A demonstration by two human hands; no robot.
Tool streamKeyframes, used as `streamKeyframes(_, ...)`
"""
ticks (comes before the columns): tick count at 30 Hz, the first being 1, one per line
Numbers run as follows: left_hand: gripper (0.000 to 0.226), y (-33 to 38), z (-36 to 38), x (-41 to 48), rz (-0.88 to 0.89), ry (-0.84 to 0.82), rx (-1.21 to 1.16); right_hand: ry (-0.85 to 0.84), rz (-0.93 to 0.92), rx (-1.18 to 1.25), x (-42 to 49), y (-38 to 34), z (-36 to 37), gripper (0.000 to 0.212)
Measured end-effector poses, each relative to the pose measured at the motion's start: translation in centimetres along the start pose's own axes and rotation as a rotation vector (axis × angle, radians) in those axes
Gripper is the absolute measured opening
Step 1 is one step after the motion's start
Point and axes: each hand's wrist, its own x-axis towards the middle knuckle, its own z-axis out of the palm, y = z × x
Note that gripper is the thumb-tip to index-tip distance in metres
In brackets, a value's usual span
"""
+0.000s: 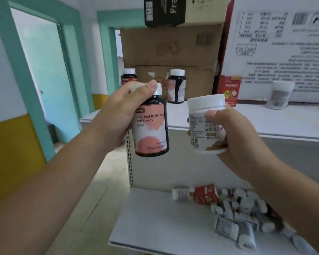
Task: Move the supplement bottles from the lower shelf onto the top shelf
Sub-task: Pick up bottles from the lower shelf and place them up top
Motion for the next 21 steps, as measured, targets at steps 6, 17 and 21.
streamKeyframes(6,0.043,1.3,-1.9,7.4,0.049,-0.148,0.222,0.120,0.028,-0.033,6.4,-0.7,-0.7,0.016)
streamKeyframes(17,0.041,0.3,2.2,19.5,0.216,-0.370,0.790,0.240,0.167,-0.230,11.9,-0.1,-6.2,0.044)
streamKeyframes(21,0.045,-0.5,4.2,22.4,0.322,-0.381,0.931,0.205,0.210,-0.243,13.0,0.3,-8.0,0.040)
